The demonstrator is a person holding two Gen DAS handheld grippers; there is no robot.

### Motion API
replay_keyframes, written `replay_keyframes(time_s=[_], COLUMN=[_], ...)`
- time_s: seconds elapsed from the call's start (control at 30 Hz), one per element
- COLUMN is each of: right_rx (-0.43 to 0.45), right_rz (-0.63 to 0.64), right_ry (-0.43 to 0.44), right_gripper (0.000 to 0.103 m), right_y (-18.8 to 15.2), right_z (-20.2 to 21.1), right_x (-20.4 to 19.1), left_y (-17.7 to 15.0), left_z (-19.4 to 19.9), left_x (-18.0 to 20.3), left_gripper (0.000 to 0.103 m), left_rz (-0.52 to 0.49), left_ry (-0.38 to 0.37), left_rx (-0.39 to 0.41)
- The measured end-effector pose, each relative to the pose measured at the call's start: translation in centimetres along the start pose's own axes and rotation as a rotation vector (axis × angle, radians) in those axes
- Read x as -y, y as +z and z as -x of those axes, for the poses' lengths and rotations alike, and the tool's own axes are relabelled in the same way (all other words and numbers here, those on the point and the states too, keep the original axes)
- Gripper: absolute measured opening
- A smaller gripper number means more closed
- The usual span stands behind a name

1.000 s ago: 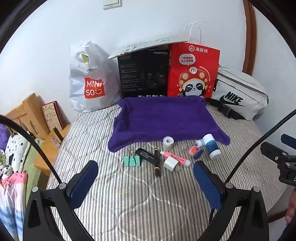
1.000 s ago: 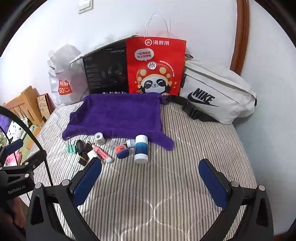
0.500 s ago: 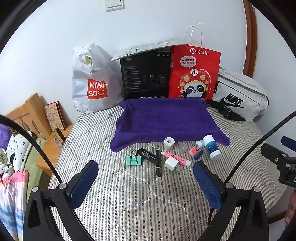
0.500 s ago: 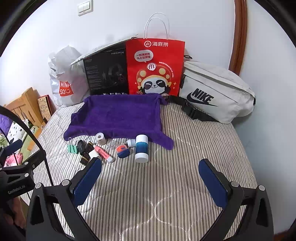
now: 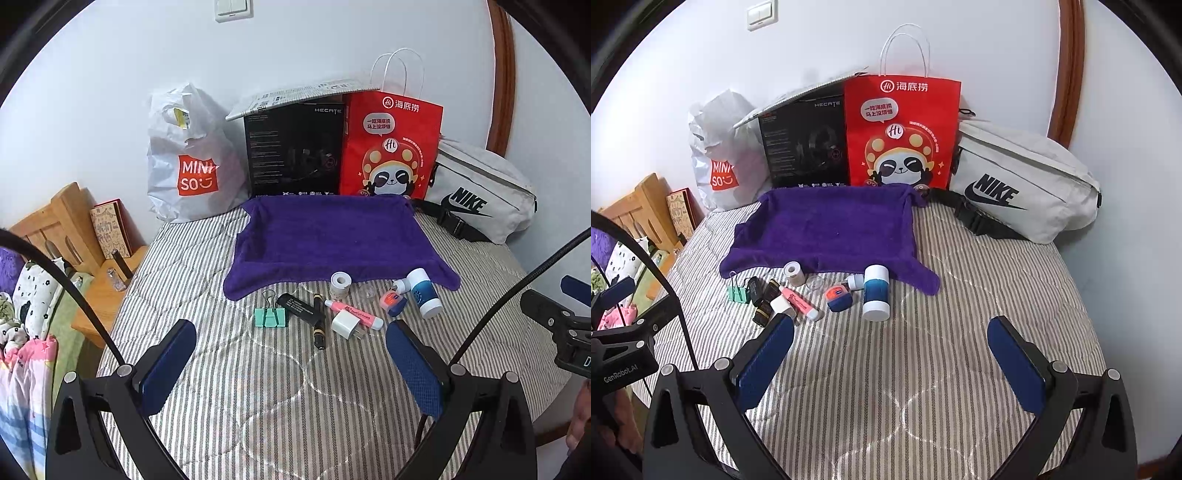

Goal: Organize rigid objects

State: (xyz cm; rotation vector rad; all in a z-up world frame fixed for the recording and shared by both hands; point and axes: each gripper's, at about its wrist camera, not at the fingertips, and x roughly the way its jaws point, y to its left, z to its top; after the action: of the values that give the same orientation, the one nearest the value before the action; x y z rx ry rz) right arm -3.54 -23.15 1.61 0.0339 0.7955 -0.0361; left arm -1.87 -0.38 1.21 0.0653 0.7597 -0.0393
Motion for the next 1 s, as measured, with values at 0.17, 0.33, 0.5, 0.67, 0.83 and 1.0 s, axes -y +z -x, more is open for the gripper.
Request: replay_keyframes(time_s=[0.17,0.33,0.5,0.67,0.83,1.0], right_rx=[-0.001,-0.005,-0.005,-0.006,-0.004,-0.007], right_rz=[-0.001,-0.009,-0.011,-0.013,-0.012,-0.009], right_ry=[0.003,0.004,0.002,0.002,0.004,0.004], right_gripper=[0.103,0.103,0.103,0.103,0.103,0.103], right_y=[-0.12,-0.20,-0.25,-0.25,-0.27,-0.41], right_z=[-0.05,-0.22,-0.12,-0.10,-0.07,-0.09], right_x=[0.06,0.24,0.31,0.35,0.40,0.41], left_y=[-0.27,-0.38,-0.42,-0.43,-0.41,-0.49], left_z=[0.10,0.05,0.08,0.06,0.05,0.06], left_x=[-0.11,-0.22,-0.23,-0.25,-0.16,-0.04], left_gripper=[0.103,0.103,0.103,0.103,0.103,0.103], left_rz=[0.002,0.003,0.004,0.001,0.003,0.005], left_ry=[0.003,0.005,0.005,0.004,0.005,0.002], left_rx=[-0.002,-0.001,-0.002,-0.004,-0.005,-0.001])
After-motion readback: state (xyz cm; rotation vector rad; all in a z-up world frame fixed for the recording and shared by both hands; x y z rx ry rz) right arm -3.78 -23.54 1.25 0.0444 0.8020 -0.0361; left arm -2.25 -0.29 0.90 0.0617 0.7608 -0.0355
